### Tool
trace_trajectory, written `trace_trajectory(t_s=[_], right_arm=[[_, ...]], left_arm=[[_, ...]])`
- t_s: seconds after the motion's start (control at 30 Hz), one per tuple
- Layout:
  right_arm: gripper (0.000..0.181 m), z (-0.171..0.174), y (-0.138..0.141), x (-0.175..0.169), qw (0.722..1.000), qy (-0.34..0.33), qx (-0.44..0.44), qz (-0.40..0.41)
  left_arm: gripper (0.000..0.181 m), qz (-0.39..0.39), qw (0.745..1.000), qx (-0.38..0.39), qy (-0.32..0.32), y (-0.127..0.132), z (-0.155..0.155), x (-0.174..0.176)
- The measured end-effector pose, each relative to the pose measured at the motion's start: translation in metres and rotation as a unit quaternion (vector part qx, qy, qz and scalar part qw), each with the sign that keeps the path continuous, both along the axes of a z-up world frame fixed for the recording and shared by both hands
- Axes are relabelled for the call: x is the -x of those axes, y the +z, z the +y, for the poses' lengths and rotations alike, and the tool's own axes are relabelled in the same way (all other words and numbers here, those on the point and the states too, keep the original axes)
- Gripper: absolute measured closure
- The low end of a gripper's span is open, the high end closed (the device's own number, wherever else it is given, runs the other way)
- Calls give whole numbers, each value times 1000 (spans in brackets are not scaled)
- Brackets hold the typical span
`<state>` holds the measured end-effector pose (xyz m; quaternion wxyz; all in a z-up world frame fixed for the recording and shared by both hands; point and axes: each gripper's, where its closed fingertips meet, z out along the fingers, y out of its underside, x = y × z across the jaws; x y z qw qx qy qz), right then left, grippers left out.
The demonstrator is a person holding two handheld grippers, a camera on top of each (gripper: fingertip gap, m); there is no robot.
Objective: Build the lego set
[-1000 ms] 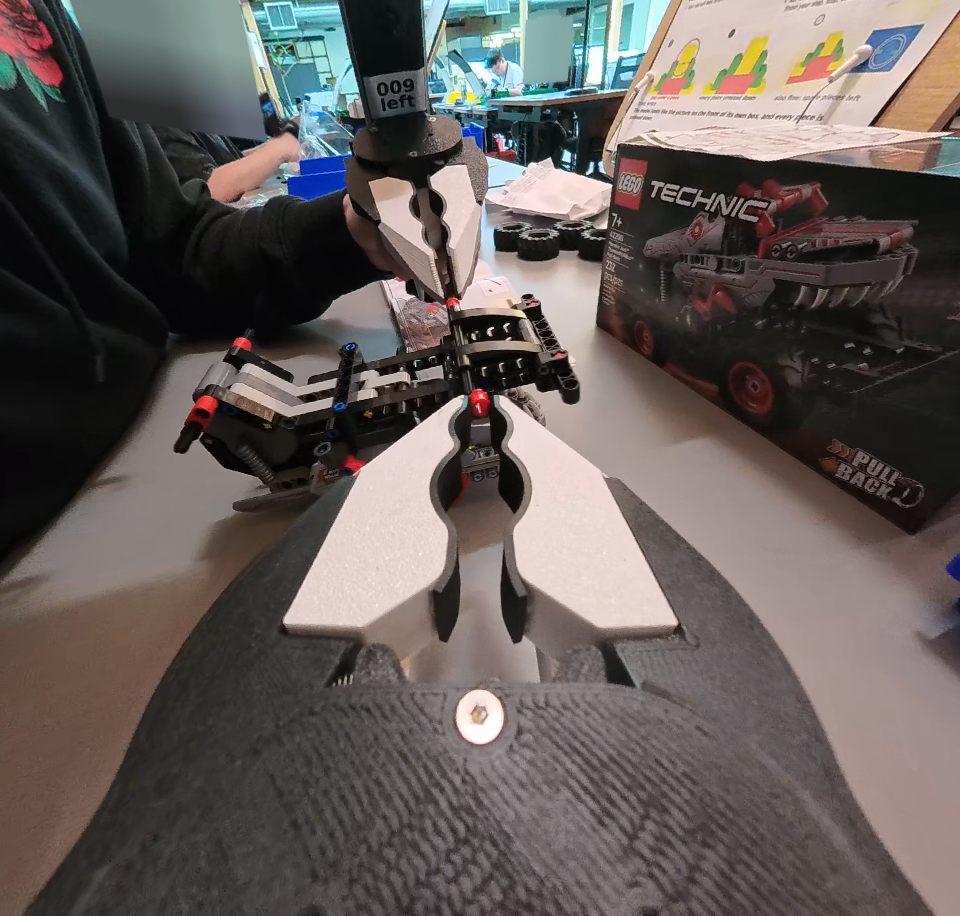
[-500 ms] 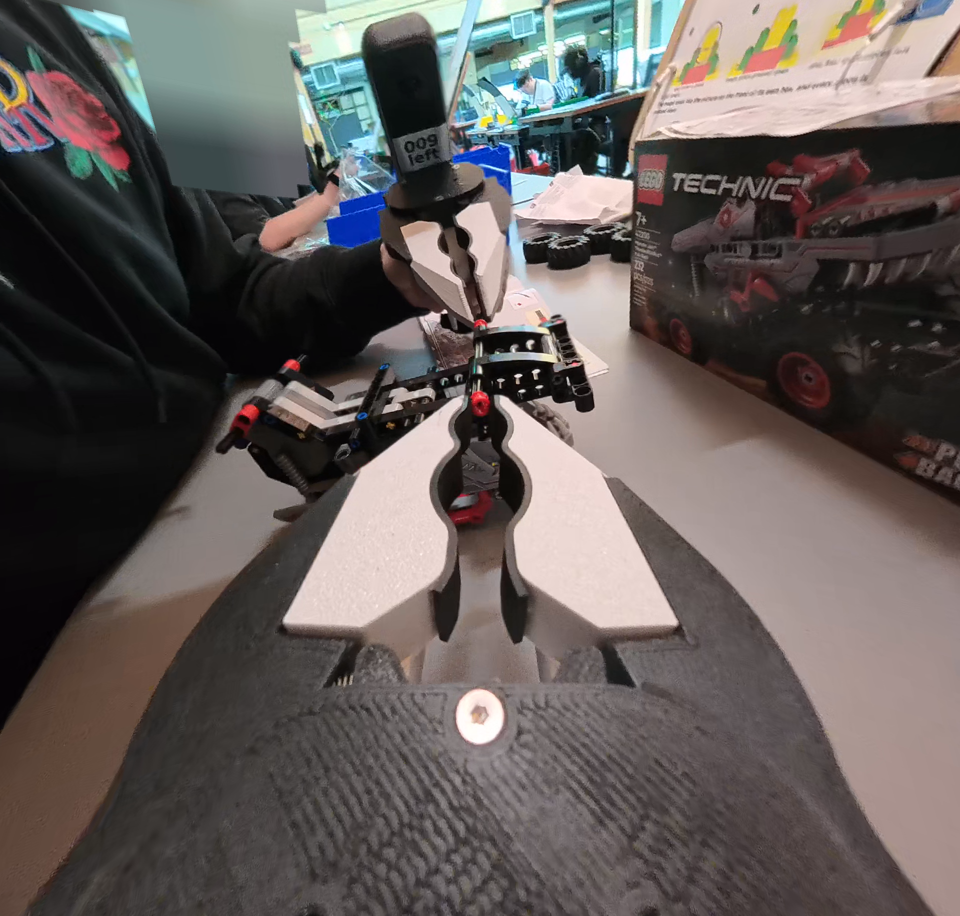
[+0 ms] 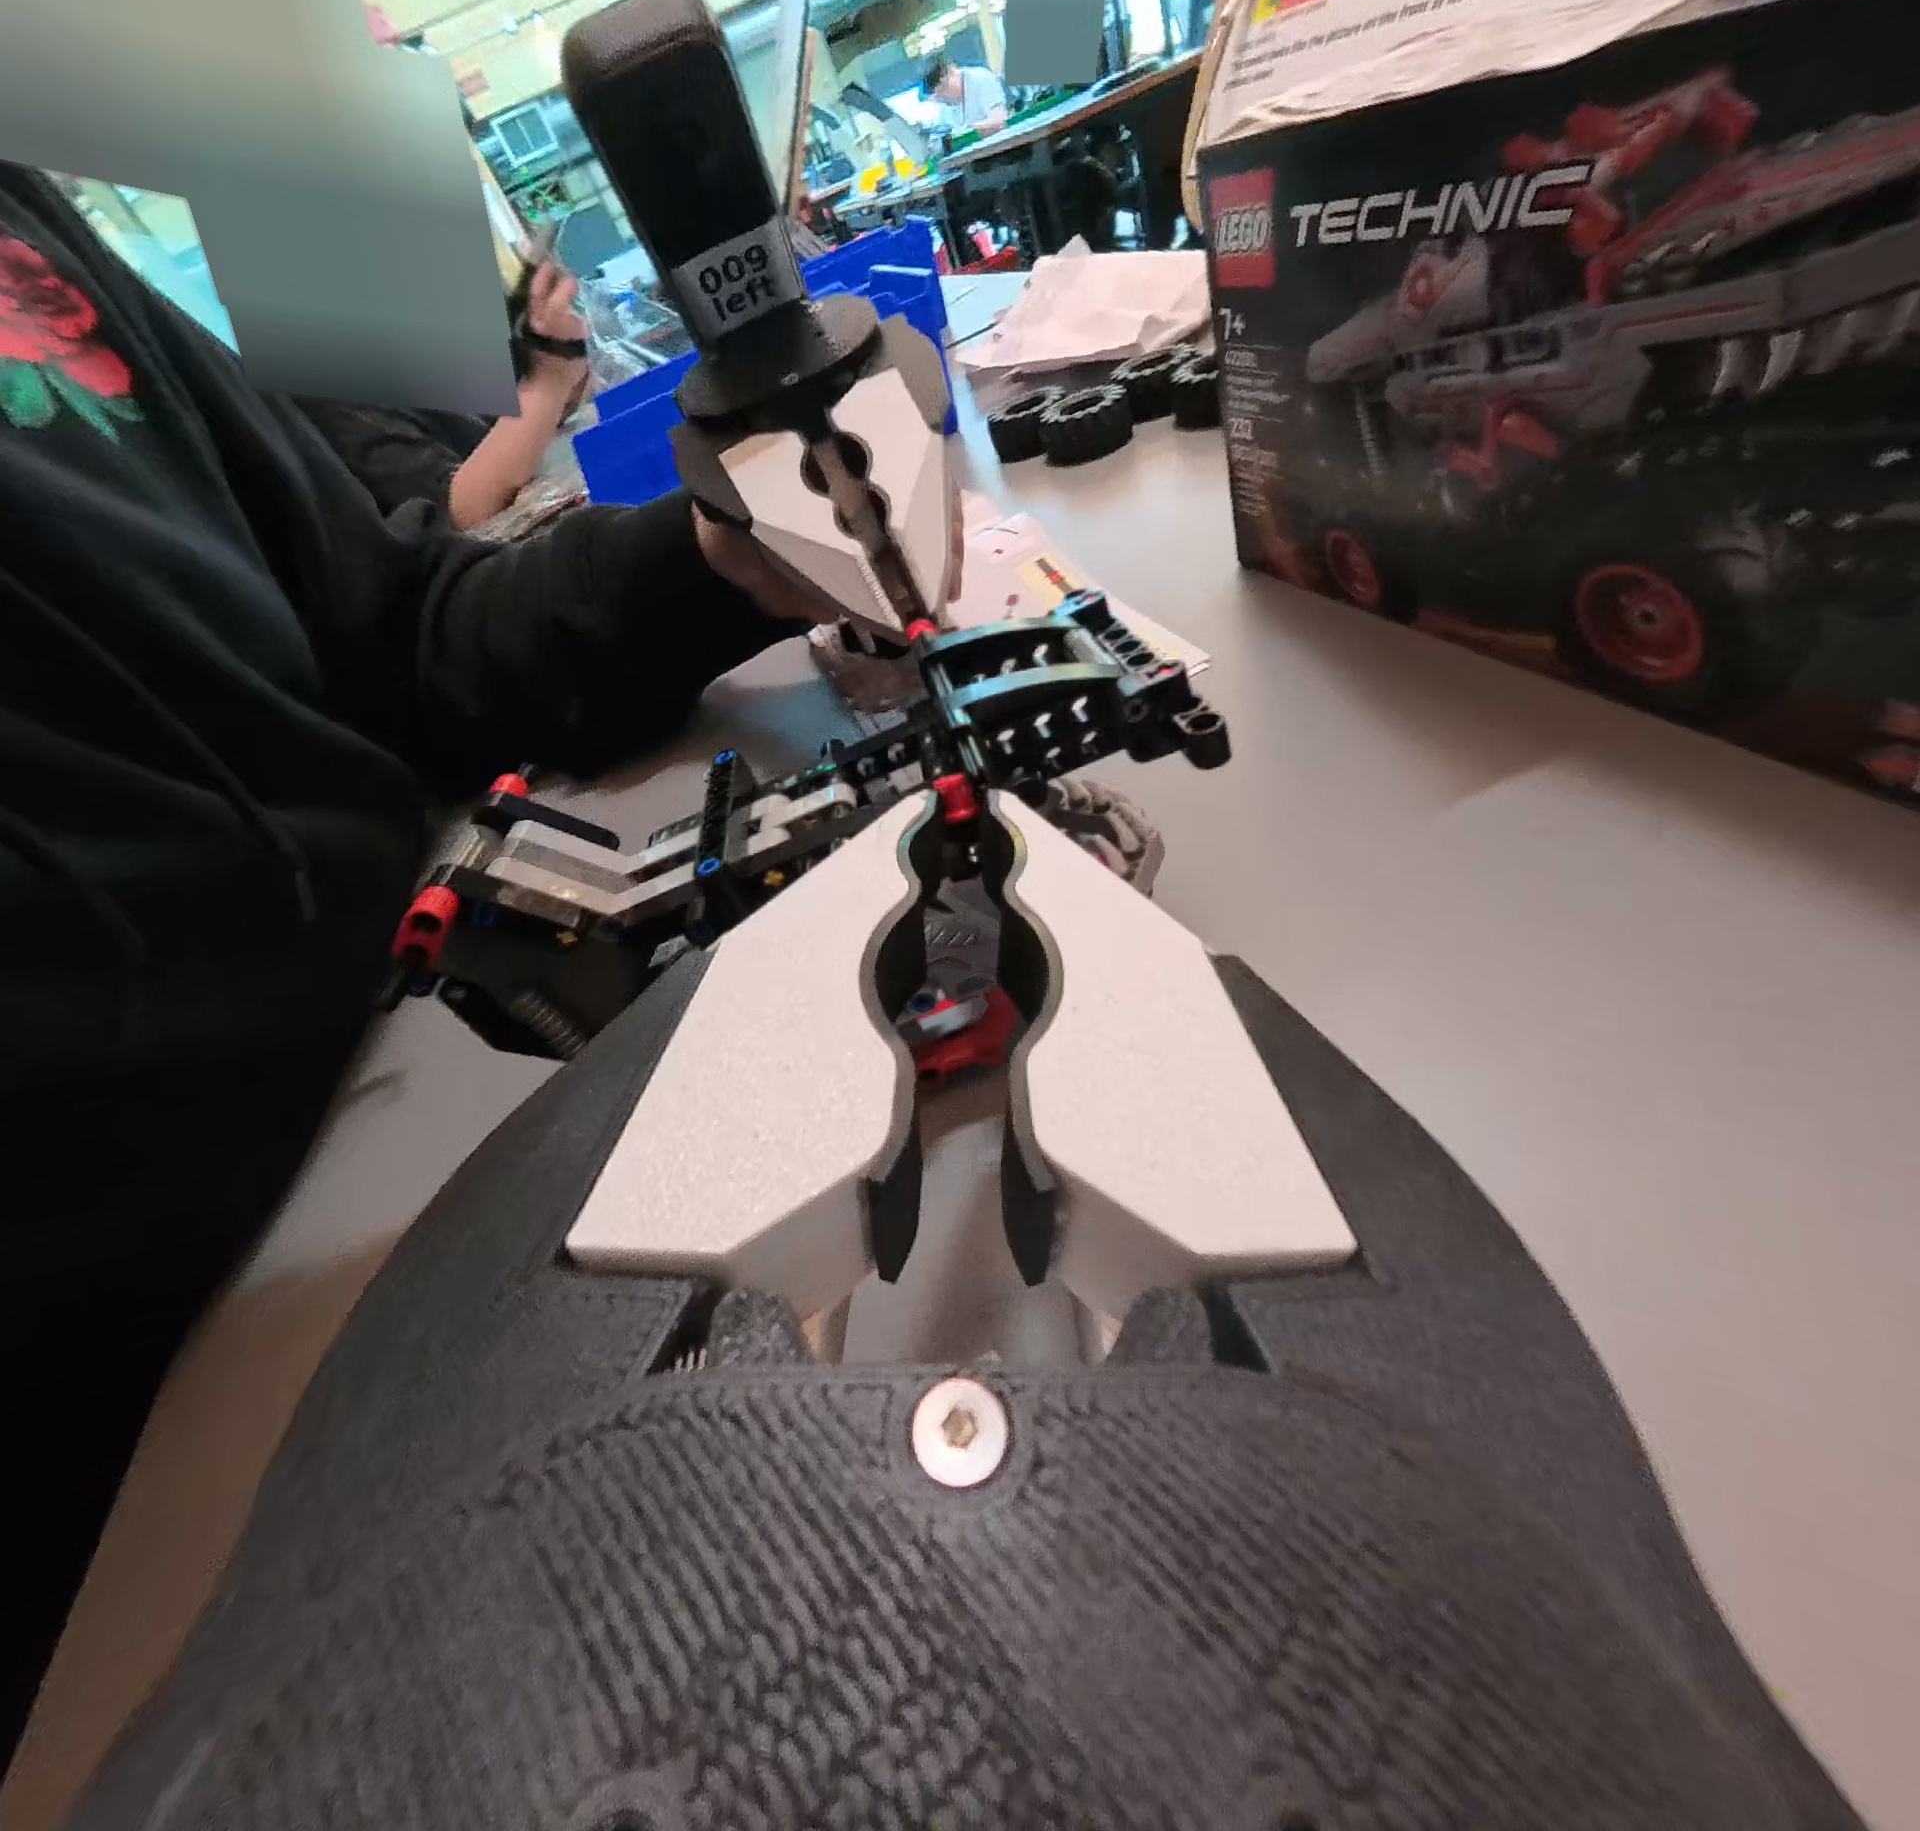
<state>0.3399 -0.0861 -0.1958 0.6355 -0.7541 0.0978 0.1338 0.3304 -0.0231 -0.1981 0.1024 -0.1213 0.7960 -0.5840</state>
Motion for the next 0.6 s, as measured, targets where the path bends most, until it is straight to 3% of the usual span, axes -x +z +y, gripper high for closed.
trace_trajectory(t_s=[0.13, 0.2, 0.33, 0.43, 0.6], right_arm=[[176, -6, -1, -3, 999, -8, 8, -38], [176, -16, -17, -12, 993, -33, 78, -80], [175, -52, -58, -23, 952, -60, 251, -163], [175, -65, -78, -18, 940, -47, 305, -142], [175, -68, -81, -17, 914, -36, 359, -185]], left_arm=[[180, -1, 1000, -1, -2, 1, -1, 0], [180, 2, 1000, -4, -3, 1, -1, 0], [180, 1, 1000, -9, -6, 3, -4, 2], [180, -5, 1000, -23, -7, 4, -5, 2], [180, -11, 999, -32, -10, 6, -6, 4]])
